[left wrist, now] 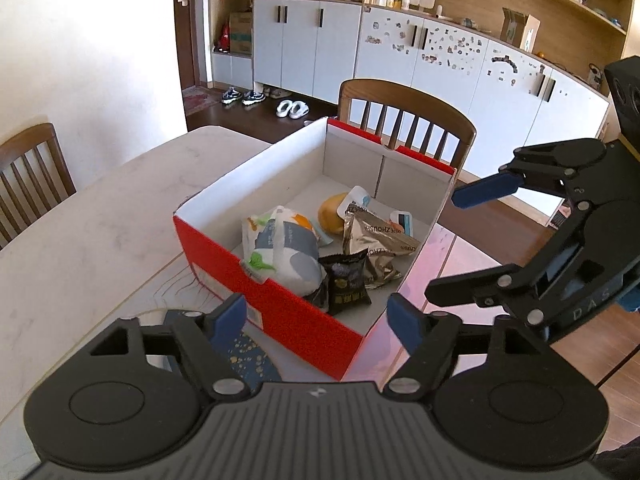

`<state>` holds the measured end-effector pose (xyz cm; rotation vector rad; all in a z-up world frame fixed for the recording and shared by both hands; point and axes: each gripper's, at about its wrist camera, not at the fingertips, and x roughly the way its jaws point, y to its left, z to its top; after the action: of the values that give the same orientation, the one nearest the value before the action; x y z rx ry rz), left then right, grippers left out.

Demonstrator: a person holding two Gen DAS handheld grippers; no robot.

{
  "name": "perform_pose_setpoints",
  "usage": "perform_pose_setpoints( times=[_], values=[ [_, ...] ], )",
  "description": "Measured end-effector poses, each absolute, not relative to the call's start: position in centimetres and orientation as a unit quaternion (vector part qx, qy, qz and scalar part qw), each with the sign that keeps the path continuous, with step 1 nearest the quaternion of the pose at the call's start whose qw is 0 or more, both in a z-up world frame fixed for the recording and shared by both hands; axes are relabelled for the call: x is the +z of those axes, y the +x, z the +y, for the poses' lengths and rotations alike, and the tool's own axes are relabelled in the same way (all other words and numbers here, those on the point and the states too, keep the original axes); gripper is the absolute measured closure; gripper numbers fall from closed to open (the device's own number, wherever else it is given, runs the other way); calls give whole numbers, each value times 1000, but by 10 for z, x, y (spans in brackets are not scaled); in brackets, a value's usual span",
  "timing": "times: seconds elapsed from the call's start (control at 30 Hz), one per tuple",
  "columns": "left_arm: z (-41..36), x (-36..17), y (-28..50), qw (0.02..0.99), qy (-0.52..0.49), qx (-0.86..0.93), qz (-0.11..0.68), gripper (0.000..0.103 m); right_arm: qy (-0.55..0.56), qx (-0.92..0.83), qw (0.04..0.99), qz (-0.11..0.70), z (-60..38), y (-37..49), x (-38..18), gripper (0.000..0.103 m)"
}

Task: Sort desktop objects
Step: 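Withdraw both tools from the shoebox back over the table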

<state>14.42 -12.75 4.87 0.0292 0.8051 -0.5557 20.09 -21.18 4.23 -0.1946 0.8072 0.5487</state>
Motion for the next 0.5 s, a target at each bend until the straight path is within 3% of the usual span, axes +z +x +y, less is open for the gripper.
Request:
perform_pose_setpoints(
  times=[0.3,0.4,0.5],
  values=[
    [-105,48,128,891,14,-260,373,14,-93,263,879,387,-183,170,40,8],
    [-96,47,124,892,14,-255,372,0,-93,265,878,388,-172,162,39,8],
    [-86,47,119,894,13,-252,370,0,-91,264,878,388,-161,153,37,8]
  ],
)
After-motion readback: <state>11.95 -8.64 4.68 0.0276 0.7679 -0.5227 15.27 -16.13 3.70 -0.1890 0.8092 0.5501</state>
